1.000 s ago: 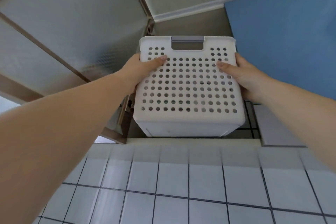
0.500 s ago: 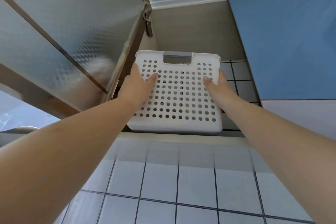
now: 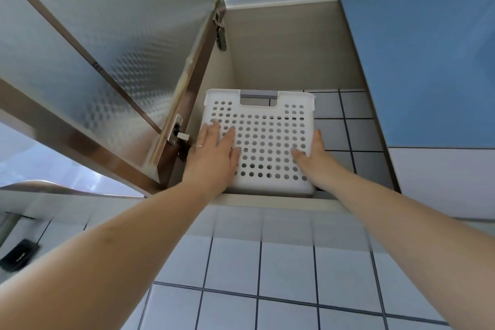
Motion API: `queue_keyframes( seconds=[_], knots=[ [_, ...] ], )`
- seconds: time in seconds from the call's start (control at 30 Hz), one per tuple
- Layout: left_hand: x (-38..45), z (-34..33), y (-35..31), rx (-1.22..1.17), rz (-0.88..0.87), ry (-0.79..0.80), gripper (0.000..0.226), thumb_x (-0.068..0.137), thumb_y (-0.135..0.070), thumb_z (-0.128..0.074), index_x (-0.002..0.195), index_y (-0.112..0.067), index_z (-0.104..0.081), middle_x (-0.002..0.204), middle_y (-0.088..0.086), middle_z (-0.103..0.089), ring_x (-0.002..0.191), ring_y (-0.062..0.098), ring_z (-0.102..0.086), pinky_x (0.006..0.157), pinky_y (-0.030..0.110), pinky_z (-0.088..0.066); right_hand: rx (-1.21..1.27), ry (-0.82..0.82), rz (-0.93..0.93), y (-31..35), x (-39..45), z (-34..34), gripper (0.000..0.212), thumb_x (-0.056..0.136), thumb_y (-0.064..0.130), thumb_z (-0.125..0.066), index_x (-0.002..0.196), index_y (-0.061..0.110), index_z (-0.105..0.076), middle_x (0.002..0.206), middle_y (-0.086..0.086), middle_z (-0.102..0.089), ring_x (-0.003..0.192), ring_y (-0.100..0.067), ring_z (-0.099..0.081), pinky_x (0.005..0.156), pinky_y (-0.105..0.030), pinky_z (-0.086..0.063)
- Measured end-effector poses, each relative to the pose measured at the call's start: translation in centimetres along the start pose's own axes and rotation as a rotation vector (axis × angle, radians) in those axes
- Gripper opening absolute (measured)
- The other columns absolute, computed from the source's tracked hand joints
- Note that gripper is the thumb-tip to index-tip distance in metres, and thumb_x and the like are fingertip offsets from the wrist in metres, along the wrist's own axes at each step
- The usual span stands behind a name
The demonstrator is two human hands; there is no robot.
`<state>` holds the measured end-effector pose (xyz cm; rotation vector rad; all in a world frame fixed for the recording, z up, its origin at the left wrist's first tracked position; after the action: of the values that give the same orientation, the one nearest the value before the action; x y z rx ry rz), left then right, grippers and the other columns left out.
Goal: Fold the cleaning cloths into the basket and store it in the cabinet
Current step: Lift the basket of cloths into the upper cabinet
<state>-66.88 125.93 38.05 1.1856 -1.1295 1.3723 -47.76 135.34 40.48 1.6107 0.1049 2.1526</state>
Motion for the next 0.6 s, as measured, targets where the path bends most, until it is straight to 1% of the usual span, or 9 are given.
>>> queue_keyframes(
  seconds=[0.07, 0.1, 0.13, 0.2, 0.23, 0.27, 0.3, 0.47, 0.6],
  knots=[
    [-0.3, -0.2, -0.2, 0.051, -0.029, 0.004, 0.052, 0.101, -0.040, -0.019, 0.151, -0.026, -0.010, 0.160, 0.004, -0.001, 0.146, 0.020, 0.008, 0.118, 0.043, -0.003, -0.071, -0.011, -0.008, 0.2, -0.4, 0.2, 0.075, 0.094, 0.045, -0.045, 0.149, 0.029, 0.006, 0.127, 0.001, -0.052, 0.098, -0.021, -0.060, 0.086, -0.040, -0.051],
    [-0.4, -0.1, -0.3, 0.066, -0.045, 0.006, 0.052, 0.101, -0.039, -0.018, 0.151, -0.025, -0.010, 0.160, 0.004, -0.001, 0.146, 0.019, 0.007, 0.118, 0.043, 0.001, -0.147, -0.024, -0.001, 0.5, -0.7, 0.3, 0.076, 0.093, 0.047, -0.045, 0.149, 0.030, 0.003, 0.134, -0.004, -0.047, 0.105, -0.023, -0.058, 0.090, -0.042, -0.050],
    [-0.7, -0.1, -0.4, 0.058, -0.062, 0.012, 0.052, 0.101, -0.038, -0.017, 0.151, -0.024, -0.010, 0.160, 0.004, -0.001, 0.146, 0.018, 0.007, 0.118, 0.042, 0.003, -0.258, -0.033, 0.019, 0.9, -1.2, 0.4, 0.077, 0.092, 0.050, -0.045, 0.149, 0.030, 0.003, 0.144, -0.008, -0.035, 0.118, -0.026, -0.051, 0.098, -0.044, -0.046],
    [-1.3, 0.0, -0.7, 0.008, -0.103, 0.037, 0.053, 0.101, -0.036, -0.018, 0.151, -0.021, -0.011, 0.160, 0.003, 0.000, 0.146, 0.016, 0.007, 0.118, 0.037, 0.005, -0.511, -0.022, 0.116, 1.9, -2.8, 0.0, 0.078, 0.092, 0.054, -0.042, 0.150, 0.028, 0.004, 0.158, -0.004, 0.001, 0.142, -0.028, -0.018, 0.113, -0.045, -0.027],
    [-1.7, 0.0, -0.7, -0.006, -0.126, 0.056, 0.053, 0.101, -0.036, -0.018, 0.151, -0.020, -0.011, 0.160, 0.002, 0.001, 0.146, 0.014, 0.008, 0.117, 0.034, 0.006, -0.622, -0.001, 0.185, 2.5, -3.8, -0.4, 0.077, 0.092, 0.056, -0.039, 0.150, 0.028, 0.002, 0.158, -0.001, 0.012, 0.146, -0.026, -0.001, 0.116, -0.045, -0.017],
    [-2.0, -0.1, -0.7, -0.008, -0.145, 0.071, 0.054, 0.101, -0.036, -0.019, 0.151, -0.019, -0.010, 0.160, 0.002, 0.002, 0.146, 0.014, 0.008, 0.116, 0.031, 0.007, -0.706, 0.026, 0.249, 3.0, -4.5, -0.9, 0.074, 0.092, 0.058, -0.035, 0.151, 0.028, 0.000, 0.158, 0.001, 0.016, 0.145, -0.023, 0.011, 0.117, -0.045, -0.010],
    [-2.2, -0.1, -0.7, -0.001, -0.157, 0.083, 0.054, 0.101, -0.036, -0.019, 0.151, -0.019, -0.009, 0.160, 0.002, 0.003, 0.146, 0.014, 0.009, 0.115, 0.029, 0.008, -0.763, 0.056, 0.296, 3.2, -5.0, -1.4, 0.072, 0.093, 0.060, -0.031, 0.151, 0.029, -0.002, 0.158, 0.001, 0.017, 0.145, -0.021, 0.017, 0.119, -0.044, -0.006],
    [-2.1, -0.3, -0.3, 0.031, -0.105, 0.194, 0.058, 0.100, -0.035, -0.019, 0.151, -0.014, -0.002, 0.159, 0.006, 0.008, 0.145, 0.017, 0.013, 0.117, 0.032, 0.007, -0.875, 0.177, 0.319, 3.3, -4.8, -2.5, 0.068, 0.094, 0.060, -0.025, 0.150, 0.033, 0.002, 0.157, 0.002, 0.020, 0.143, -0.018, 0.024, 0.119, -0.041, 0.003],
    [-2.0, -0.5, -0.4, 0.039, -0.092, 0.242, 0.059, 0.100, -0.036, -0.020, 0.151, -0.013, 0.000, 0.159, 0.008, 0.010, 0.145, 0.018, 0.014, 0.117, 0.032, 0.007, -0.884, 0.197, 0.316, 3.2, -4.4, -2.6, 0.065, 0.096, 0.055, -0.026, 0.150, 0.034, 0.003, 0.157, 0.001, 0.022, 0.142, -0.018, 0.025, 0.119, -0.040, 0.005]
  ],
)
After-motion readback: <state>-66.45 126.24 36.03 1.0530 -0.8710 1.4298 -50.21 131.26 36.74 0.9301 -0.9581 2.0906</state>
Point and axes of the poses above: each hand's wrist, its own x-axis towards the middle knuckle, its own z-axis out of the back of the hand, y = z × x, the point moved 5 cm from there along x, towards the middle knuckle
